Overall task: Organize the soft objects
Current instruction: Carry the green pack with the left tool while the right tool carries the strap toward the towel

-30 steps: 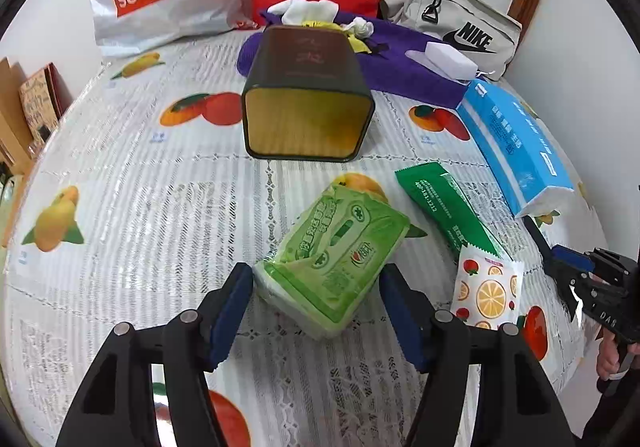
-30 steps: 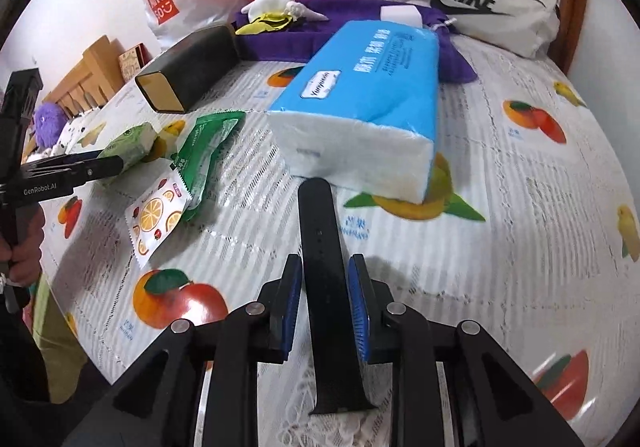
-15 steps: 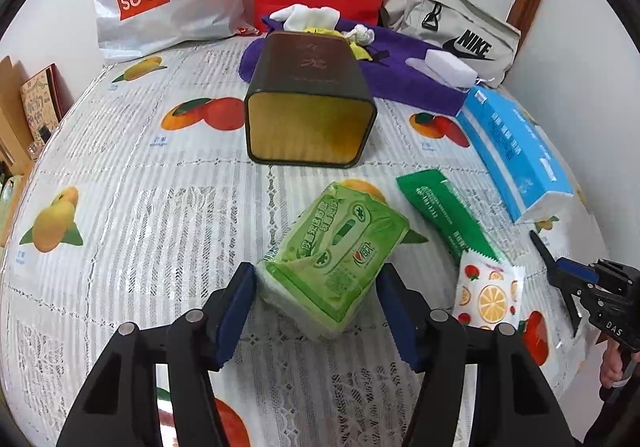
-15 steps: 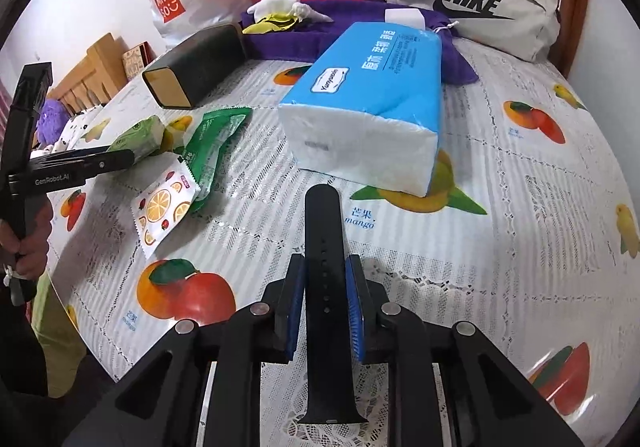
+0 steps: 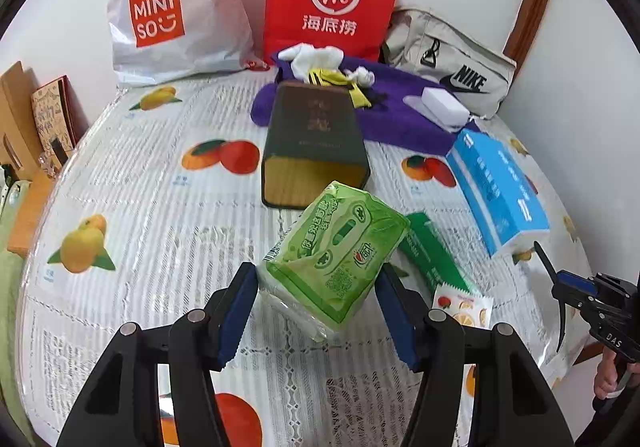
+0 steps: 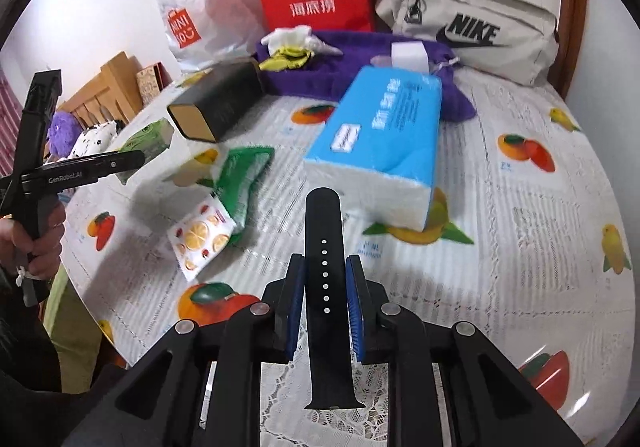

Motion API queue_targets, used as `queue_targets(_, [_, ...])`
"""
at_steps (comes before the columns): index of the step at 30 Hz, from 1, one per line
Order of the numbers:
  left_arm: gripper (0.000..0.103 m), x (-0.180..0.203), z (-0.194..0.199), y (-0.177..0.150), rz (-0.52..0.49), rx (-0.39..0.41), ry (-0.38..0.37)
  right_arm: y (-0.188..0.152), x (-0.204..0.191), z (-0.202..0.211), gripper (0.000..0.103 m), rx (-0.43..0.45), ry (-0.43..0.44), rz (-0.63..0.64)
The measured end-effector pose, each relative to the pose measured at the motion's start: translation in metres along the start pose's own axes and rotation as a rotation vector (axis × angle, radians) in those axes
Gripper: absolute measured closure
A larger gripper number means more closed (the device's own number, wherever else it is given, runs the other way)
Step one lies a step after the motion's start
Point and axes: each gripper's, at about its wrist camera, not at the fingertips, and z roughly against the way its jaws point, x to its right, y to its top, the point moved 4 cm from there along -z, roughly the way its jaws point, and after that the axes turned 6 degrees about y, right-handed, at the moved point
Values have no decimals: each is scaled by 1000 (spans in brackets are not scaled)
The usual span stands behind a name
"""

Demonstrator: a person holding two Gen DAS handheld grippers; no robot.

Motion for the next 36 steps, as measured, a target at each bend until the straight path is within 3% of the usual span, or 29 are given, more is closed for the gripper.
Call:
queue_targets(21, [44, -3, 12, 73, 45, 69, 23, 93, 12, 1, 83, 102, -18, 75])
queue_targets(36, [44, -16, 14, 100, 100, 72, 41, 166, 35, -35, 83, 83, -22, 90])
